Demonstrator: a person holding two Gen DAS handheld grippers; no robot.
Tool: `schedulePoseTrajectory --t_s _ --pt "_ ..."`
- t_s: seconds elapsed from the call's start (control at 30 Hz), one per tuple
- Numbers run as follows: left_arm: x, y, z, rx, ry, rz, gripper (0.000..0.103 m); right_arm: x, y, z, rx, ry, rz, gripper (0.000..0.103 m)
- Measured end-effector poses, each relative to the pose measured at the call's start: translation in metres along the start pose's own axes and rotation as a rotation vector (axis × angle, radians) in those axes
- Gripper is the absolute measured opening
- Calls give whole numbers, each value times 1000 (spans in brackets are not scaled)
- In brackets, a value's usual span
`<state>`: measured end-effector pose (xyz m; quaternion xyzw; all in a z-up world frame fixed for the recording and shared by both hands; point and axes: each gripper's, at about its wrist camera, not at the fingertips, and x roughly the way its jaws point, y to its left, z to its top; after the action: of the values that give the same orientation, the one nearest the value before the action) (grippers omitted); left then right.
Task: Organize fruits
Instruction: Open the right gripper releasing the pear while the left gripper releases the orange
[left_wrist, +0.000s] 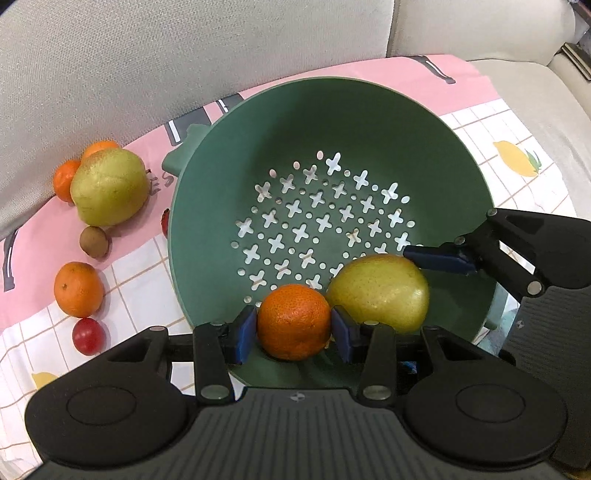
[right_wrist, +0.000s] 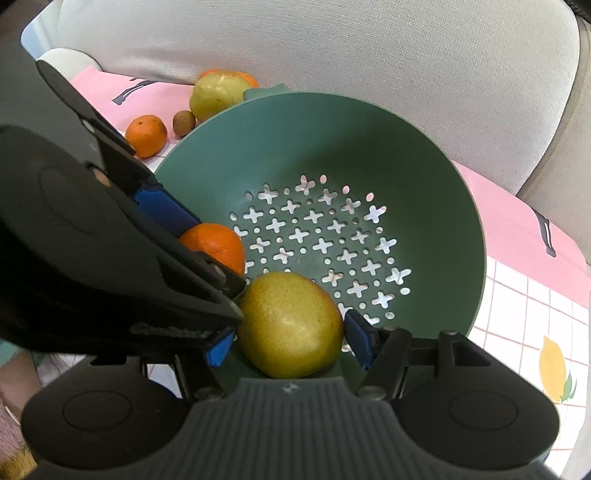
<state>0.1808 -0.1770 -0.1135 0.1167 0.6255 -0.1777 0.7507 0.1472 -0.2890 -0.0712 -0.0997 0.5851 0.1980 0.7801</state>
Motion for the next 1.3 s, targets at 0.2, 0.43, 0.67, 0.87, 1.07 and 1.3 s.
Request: schedulePoseTrajectory --t_s 0.2,0.43,0.67,0.87,1.07,1.3 --pt "2 1 -1 -10 8 -8 53 3 1 -2 -12 16 2 61" --pt "-9 5 -1 -59 -36 -54 67 -4 -4 -2 -5 5 -18 62" --pt "-35 8 -2 -61 -102 -85 69 -14 -6 1 -18 -7 -60 74" --pt "-62 20 -15 -108 -164 -72 70 -33 -6 2 28 -61 -89 74" --pt "-92 43 -35 -141 -249 -11 70 -56 -4 -3 133 -121 -103 78" --pt "-130 72 -67 -188 -346 34 70 -80 20 -8 209 -194 -79 80"
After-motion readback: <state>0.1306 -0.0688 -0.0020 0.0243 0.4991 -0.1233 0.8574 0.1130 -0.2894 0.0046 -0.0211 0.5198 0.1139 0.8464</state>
